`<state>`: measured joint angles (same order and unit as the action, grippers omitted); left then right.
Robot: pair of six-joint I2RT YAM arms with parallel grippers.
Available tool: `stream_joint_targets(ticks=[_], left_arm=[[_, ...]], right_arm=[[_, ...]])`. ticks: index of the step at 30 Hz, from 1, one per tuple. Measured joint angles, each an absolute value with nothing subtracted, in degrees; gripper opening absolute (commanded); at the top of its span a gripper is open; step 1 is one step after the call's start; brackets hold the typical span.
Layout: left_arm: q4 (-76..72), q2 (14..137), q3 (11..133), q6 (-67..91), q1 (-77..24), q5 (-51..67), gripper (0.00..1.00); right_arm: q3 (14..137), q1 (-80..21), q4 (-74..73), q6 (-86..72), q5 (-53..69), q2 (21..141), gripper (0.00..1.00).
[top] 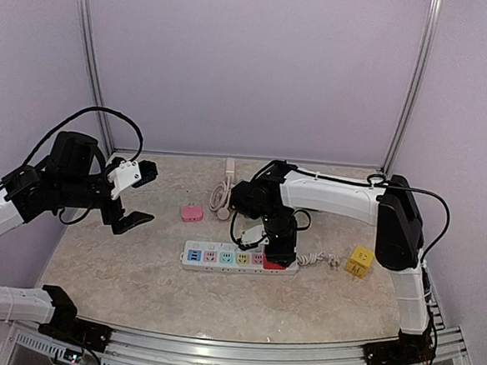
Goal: Insert the plug
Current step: Insert the plug into the socket.
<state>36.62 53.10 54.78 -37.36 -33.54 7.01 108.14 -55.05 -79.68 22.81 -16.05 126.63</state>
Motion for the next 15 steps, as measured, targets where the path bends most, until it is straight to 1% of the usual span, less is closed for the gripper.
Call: stream_joint_targets(ticks=[1, 2, 3, 7, 10, 12, 15], left_arm=[[36.6, 53.1, 54.78, -37.43, -33.54, 7.01, 0.99], [36.58, 53.1, 54.78, -37.5, -33.54, 7.01, 0.99], [36.53, 53.1, 54.78, -37.54, -33.54, 7.01, 0.99], [36.49, 53.1, 54.78, -37.58, -33.54, 7.01, 0.99], [36.49, 53.1, 54.78, -37.65, -33.61, 7.01, 0.99], [36.49, 53.08, 54.78, -37.65, -33.65, 7.01, 0.99], [36.49, 52.9, 54.78, -37.65, -33.71, 7.01, 0.99]], right_arm=[[108.33, -55.24, -79.75, 22.41, -16.62, 126.56, 0.7], [108.42, -55.44, -79.9, 21.8, -17.17, 126.58, 0.94], [108.47, -55.64, -79.94, 20.91, -17.65, 126.61, 0.99], [107.5, -55.9, -78.28, 18.76, -21.78, 128.51, 1.0], [107.15, -56.34, -76.66, 18.44, -23.49, 127.83, 1.0], [106.56, -56.53, -75.33, 18.33, -23.79, 126.08, 1.0], [103.94, -56.9, -72.44, 17.34, -23.24, 120.07, 1.0]])
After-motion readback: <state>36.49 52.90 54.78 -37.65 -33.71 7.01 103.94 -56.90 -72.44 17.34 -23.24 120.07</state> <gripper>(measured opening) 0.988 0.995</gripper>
